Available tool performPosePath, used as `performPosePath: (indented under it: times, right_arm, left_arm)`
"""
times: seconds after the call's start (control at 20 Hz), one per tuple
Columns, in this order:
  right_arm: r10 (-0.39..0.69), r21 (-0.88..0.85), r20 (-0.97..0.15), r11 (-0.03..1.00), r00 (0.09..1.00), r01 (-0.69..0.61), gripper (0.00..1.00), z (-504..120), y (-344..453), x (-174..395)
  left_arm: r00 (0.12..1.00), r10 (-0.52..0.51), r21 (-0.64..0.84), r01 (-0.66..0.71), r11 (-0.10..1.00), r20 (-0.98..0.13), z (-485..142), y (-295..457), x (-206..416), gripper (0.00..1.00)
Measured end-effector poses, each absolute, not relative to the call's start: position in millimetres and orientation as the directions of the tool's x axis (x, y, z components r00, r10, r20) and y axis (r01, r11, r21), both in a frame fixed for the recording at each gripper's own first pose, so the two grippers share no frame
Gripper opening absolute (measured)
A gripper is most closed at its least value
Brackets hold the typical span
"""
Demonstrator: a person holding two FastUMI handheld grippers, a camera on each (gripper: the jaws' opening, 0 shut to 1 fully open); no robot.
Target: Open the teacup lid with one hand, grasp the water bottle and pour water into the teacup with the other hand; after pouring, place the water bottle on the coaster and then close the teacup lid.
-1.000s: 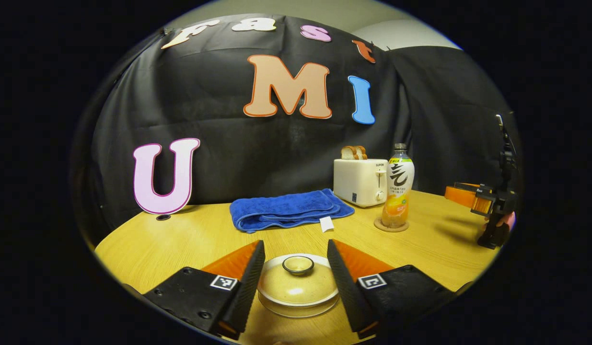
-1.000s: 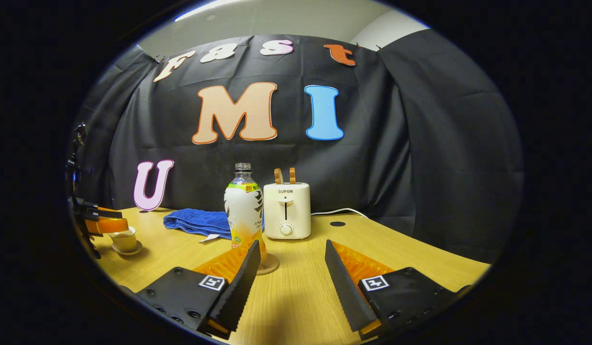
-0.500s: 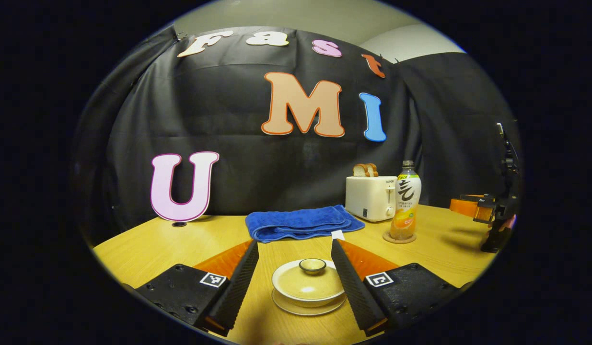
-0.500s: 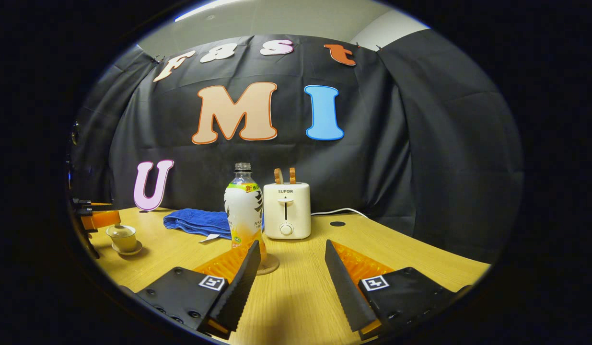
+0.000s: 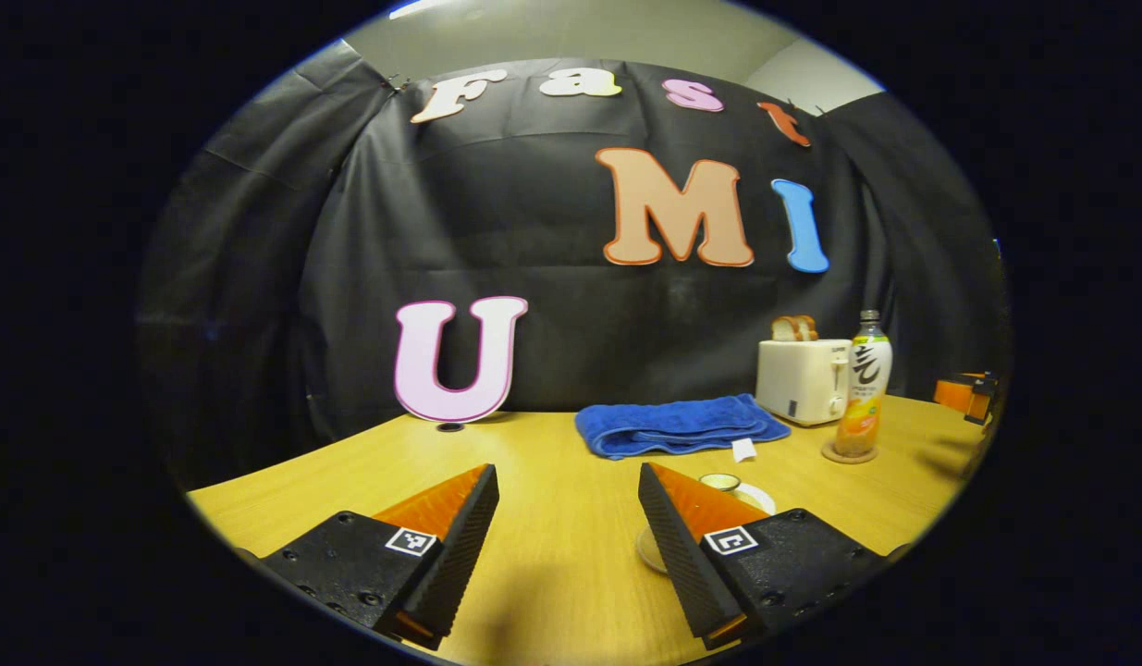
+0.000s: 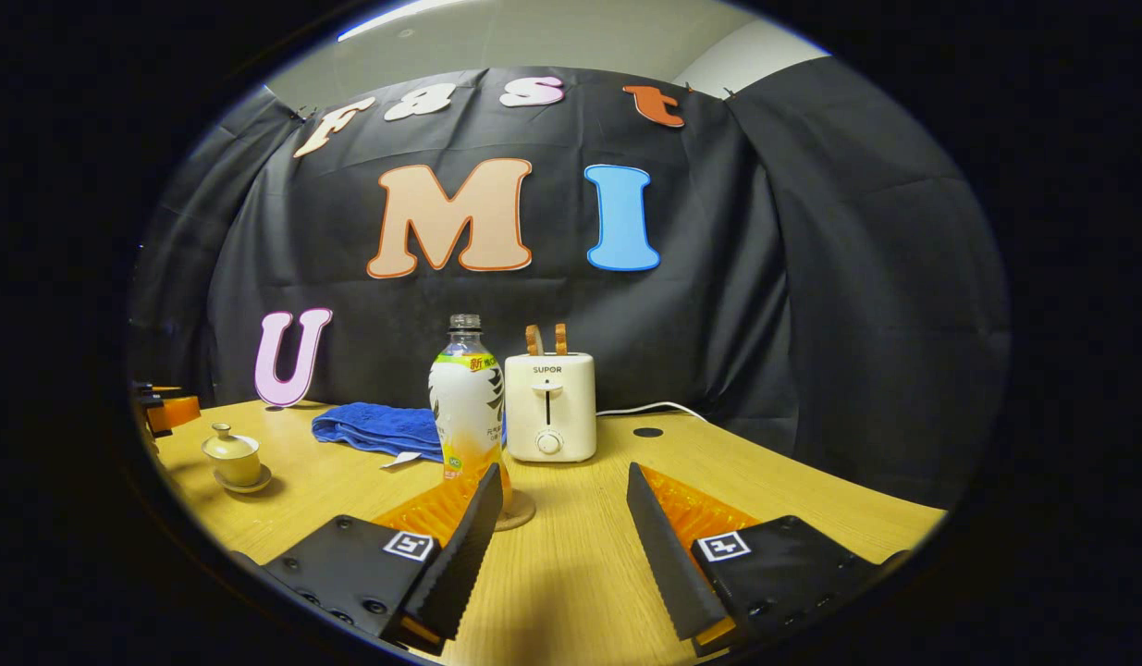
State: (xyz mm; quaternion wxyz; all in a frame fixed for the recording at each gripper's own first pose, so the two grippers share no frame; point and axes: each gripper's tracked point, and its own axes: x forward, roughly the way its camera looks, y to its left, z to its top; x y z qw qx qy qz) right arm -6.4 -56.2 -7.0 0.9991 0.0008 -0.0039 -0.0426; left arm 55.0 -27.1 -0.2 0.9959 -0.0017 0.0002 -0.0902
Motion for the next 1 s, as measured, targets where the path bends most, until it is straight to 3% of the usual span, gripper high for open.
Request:
performPosePath:
  times: [0.1, 0.3, 0.45, 0.55, 0.65, 0.85, 1.0]
  right_arm:
    - [-0.086, 0.002, 0.008, 0.996, 0.996, 0.086, 0.89, -7, -56, -6]
    - [-0.091, 0.002, 0.008, 0.996, 0.996, 0.091, 0.88, -7, -57, -7]
    - [-0.091, 0.001, 0.008, 0.996, 0.996, 0.091, 0.84, -7, -57, -7]
    - [-0.091, 0.002, 0.008, 0.996, 0.996, 0.091, 0.89, -7, -57, -7]
    - [-0.091, 0.002, 0.008, 0.996, 0.996, 0.091, 0.84, -7, -57, -7]
    - [-0.092, 0.002, 0.008, 0.996, 0.996, 0.092, 0.89, -7, -57, -7]
    - [-0.092, 0.002, 0.009, 0.996, 0.996, 0.092, 0.87, -7, -57, -7]
  left_arm:
    - [0.998, -0.062, 0.001, 0.062, 0.998, -0.002, 0, -3, 55, 0.89]
    - [0.997, 0.074, 0.007, -0.074, 0.997, -0.004, 0, 21, 51, 0.89]
    - [0.993, 0.117, 0.008, -0.117, 0.993, -0.003, 1, 30, 48, 0.89]
    - [0.992, 0.122, 0.007, -0.122, 0.992, -0.005, 0, 29, 48, 0.89]
    - [0.993, 0.122, 0.007, -0.122, 0.992, -0.005, 0, 29, 48, 0.89]
    - [0.992, 0.122, 0.006, -0.122, 0.992, -0.005, -1, 29, 48, 0.89]
    - [0.993, 0.121, 0.006, -0.121, 0.993, -0.005, -1, 29, 49, 0.89]
